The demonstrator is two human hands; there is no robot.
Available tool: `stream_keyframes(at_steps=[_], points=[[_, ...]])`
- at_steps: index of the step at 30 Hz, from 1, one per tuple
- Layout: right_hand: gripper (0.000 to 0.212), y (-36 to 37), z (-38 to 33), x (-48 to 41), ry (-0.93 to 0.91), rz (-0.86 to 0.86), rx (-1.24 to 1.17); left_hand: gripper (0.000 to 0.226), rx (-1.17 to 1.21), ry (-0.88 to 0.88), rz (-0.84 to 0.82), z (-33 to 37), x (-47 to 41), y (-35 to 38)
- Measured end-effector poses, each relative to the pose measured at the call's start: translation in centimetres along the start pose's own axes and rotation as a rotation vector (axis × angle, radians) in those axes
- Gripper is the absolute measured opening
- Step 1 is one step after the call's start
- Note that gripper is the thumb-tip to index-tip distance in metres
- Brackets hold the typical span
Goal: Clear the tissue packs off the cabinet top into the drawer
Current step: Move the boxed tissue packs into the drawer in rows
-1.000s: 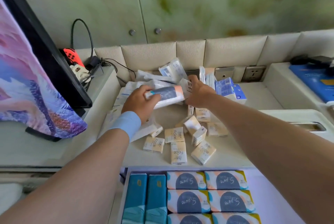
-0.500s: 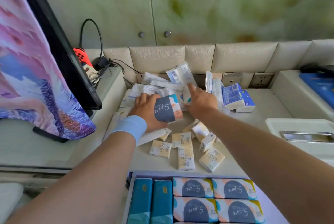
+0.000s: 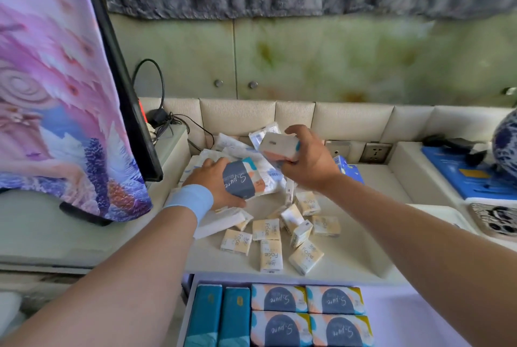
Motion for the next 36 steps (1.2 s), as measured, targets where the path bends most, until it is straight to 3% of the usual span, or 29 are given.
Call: stream_keyframes(at_steps=[2, 6, 13, 17, 23, 27, 30, 34, 36], points=[[0.086, -1.2, -0.9, 1.0, 0.079, -0.018, -0.121, 0.096, 0.04, 0.003, -0.022, 0.0, 1.3, -0.9], [0.099, -3.8, -2.8, 3.8, 0.13, -0.02, -0.134, 0.093, 0.125, 0.021, -0.065, 0.2, 4.7, -1.7], [0.085, -5.7, -5.4, 10.8, 0.129, -0.2, -0.014, 0.081, 0.03, 0.15, -0.07, 0.7, 11.8, 1.3], [0.045, -5.6, -6.1, 15.7, 0.154, -0.387, 0.072, 0.082, -0.031, 0.235, -0.097, -0.2, 15.5, 5.2], [0.056, -3.7, -4.5, 23.7, 0.296, -0.567, 0.062, 0.065, -0.104, 0.371, -0.083, 1.0, 19.1, 8.7], [0.06, -2.0, -3.2, 27.5, 0.338, -0.619, 0.146, 0.076, -0.316, 0.437, -0.017, 1.6, 20.7, 10.6], [0.061, -0.6, -3.1, 29.5, 0.301, -0.709, 0.312, 0.078, -0.429, 0.425, -0.079, 1.4, 21.2, 12.6], [0.077, 0.7, -2.9, 30.8, 0.267, -0.761, 0.37, 0.081, -0.479, 0.315, -0.244, 0.5, 21.4, 14.3], [0.068, 0.1, -2.7, 30.3, 0.262, -0.714, 0.336, 0.078, -0.467, 0.302, -0.279, 0.8, 21.5, 14.2]])
Point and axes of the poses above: each hand's wrist, its own x-axis away from the middle knuckle, its own y-axis out of the palm, z = x × y, the point moved 6 cm from there along -x, towards the middle knuckle, and after that the axes turned 15 degrees about -y, right-handed, at the moved point
